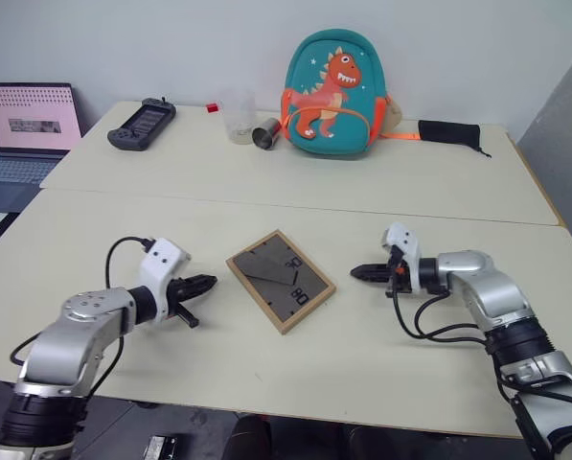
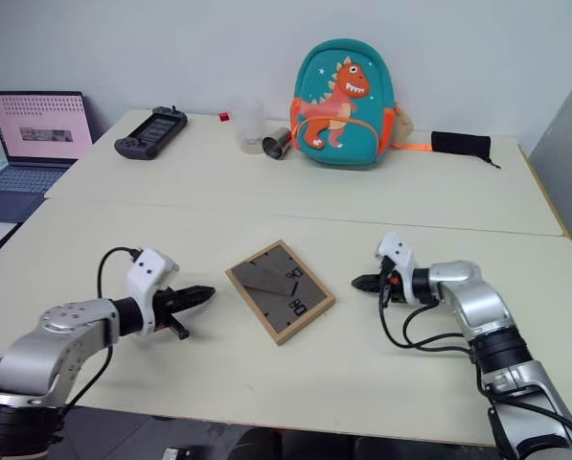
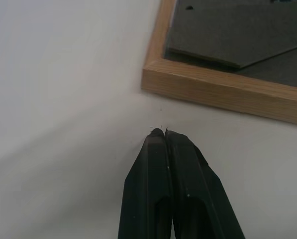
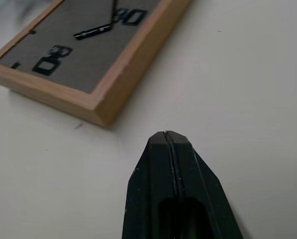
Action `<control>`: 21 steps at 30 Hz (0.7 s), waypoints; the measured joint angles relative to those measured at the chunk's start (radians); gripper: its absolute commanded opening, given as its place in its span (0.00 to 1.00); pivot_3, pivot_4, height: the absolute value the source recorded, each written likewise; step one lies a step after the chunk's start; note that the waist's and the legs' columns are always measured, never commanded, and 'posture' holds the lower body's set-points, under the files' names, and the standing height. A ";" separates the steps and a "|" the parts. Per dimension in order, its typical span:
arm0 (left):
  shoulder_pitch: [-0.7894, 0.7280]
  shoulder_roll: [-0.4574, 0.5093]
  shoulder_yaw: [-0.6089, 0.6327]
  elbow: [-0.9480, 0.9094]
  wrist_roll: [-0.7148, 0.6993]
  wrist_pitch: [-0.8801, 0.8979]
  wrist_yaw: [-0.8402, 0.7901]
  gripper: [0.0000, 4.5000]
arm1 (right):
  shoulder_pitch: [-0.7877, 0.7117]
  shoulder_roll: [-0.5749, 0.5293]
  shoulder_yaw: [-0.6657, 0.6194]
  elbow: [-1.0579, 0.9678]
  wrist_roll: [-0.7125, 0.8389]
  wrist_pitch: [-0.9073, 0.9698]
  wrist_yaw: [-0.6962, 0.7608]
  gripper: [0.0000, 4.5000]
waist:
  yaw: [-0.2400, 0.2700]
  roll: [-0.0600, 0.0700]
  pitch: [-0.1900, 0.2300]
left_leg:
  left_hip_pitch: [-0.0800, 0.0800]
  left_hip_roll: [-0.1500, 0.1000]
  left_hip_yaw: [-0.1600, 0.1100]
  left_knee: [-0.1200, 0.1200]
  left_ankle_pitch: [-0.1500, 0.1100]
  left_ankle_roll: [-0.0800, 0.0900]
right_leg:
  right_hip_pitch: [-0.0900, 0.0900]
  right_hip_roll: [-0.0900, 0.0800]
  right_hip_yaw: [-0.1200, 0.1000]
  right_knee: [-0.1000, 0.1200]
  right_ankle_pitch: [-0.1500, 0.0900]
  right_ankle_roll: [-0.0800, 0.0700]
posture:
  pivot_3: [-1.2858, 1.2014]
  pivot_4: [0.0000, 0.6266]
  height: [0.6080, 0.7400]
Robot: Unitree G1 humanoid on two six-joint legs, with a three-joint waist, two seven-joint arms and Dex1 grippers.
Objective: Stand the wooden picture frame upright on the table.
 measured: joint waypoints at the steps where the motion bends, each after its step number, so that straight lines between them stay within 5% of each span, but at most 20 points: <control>1: -0.013 -0.004 -0.010 0.009 0.011 -0.006 0.001 0.01 | 0.009 0.001 0.004 -0.011 -0.003 0.001 -0.003 0.00 | 0.001 0.000 0.000 | 0.000 0.000 0.000 0.000 0.000 0.000 | 0.000 0.000 0.000 0.000 0.000 0.000 | 0.52 0.24 1.00; 21: -0.360 -0.148 -0.145 0.461 0.187 -0.255 -0.039 0.01 | 0.056 0.054 0.065 -0.231 0.035 0.147 -0.003 0.00 | 0.004 0.000 0.000 | 0.001 -0.001 -0.003 0.002 0.001 0.001 | 0.002 0.000 -0.003 0.002 0.001 0.000 | 0.52 0.24 1.00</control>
